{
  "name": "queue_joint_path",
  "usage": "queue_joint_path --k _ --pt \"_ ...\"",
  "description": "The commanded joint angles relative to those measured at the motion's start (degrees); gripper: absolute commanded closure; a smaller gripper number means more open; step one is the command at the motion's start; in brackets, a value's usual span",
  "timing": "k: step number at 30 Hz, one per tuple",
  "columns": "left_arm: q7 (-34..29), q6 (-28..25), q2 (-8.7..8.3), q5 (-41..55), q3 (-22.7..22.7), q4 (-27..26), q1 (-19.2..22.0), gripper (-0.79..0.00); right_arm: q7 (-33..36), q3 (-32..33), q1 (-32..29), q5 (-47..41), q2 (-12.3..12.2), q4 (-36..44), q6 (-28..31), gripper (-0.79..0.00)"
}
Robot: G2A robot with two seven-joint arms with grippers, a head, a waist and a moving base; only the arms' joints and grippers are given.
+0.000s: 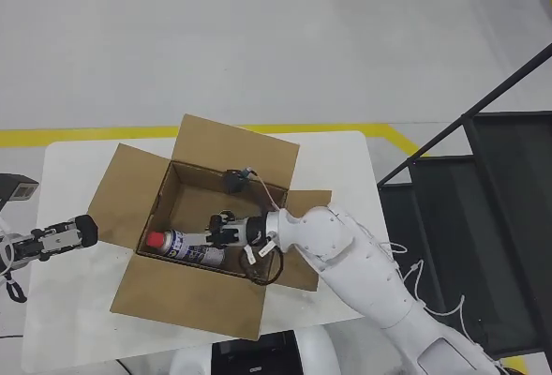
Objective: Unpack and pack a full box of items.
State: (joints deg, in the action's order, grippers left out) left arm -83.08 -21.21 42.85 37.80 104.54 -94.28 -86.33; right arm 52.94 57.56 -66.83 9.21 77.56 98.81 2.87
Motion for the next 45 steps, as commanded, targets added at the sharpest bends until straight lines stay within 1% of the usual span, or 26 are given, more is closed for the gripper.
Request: queue_joint_path --k 1,5,9,13,16,18,22,25,28,30,33,39,42,45 --pt "0.0 0.0 0.0 0.0 0.0 0.0 0.0 -0.785 1.6 3.5 -2.2 -2.4 -0.7 3.1 0.5 -0.785" --pt "0.0 0.0 0.0 0.0 0.0 0.0 0.0 -0.785 3.8 9.5 -6.2 -5.7 -2.0 7.9 1.2 -0.785" --pt "0.0 0.0 0.0 0.0 0.0 0.0 0.0 -0.785 4.2 14.5 -9.7 -8.2 -3.0 11.1 2.3 -0.785" --pt "0.0 0.0 0.0 0.0 0.0 0.0 0.0 -0.785 4.6 19.5 -12.6 -12.2 -3.8 13.2 2.8 -0.785" --pt "1.8 0.9 0.01 -1.4 0.0 -1.2 0.1 -0.785 5.9 23.9 -14.8 -15.7 -4.5 14.0 2.5 -0.785" --pt "2.1 1.3 -0.08 -1.4 0.9 -0.3 0.7 -0.785 6.9 26.8 -16.2 -17.3 -4.9 14.3 2.0 -0.785" --pt "1.1 1.9 -0.35 0.0 3.3 3.4 2.0 -0.785 8.5 31.3 -18.9 -18.8 -5.7 14.0 2.1 -0.785" --pt "-0.5 2.5 -0.79 -2.2 5.2 6.0 2.7 -0.785 8.9 33.9 -21.0 -19.5 -6.2 13.5 2.6 -0.785" --pt "-2.3 2.4 -1.09 -3.3 5.8 9.1 3.5 -0.785 8.5 36.6 -22.7 -20.0 -6.6 12.3 3.3 -0.785" --pt "-3.6 3.6 -1.41 -5.1 5.0 10.5 4.5 -0.785 8.2 38.7 -23.8 -20.3 -6.9 11.3 4.0 -0.785" --pt "-3.1 3.2 -1.82 -7.6 3.8 12.7 6.4 -0.785 7.7 41.0 -25.2 -19.9 -7.3 10.3 5.0 -0.785" --pt "-0.4 0.4 -2.44 -10.3 2.3 18.9 9.6 -0.785 6.5 44.2 -27.4 -19.4 -7.9 8.6 6.3 -0.785" --pt "0.1 -0.1 -2.5 -12.2 -0.5 21.3 10.9 -0.785 6.4 44.2 -27.9 -18.6 -8.2 7.6 6.5 -0.785" --pt "1.5 -1.5 -2.12 -12.1 -4.3 24.4 12.3 -0.785 6.2 42.8 -28.3 -17.5 -8.3 6.4 6.7 -0.785"
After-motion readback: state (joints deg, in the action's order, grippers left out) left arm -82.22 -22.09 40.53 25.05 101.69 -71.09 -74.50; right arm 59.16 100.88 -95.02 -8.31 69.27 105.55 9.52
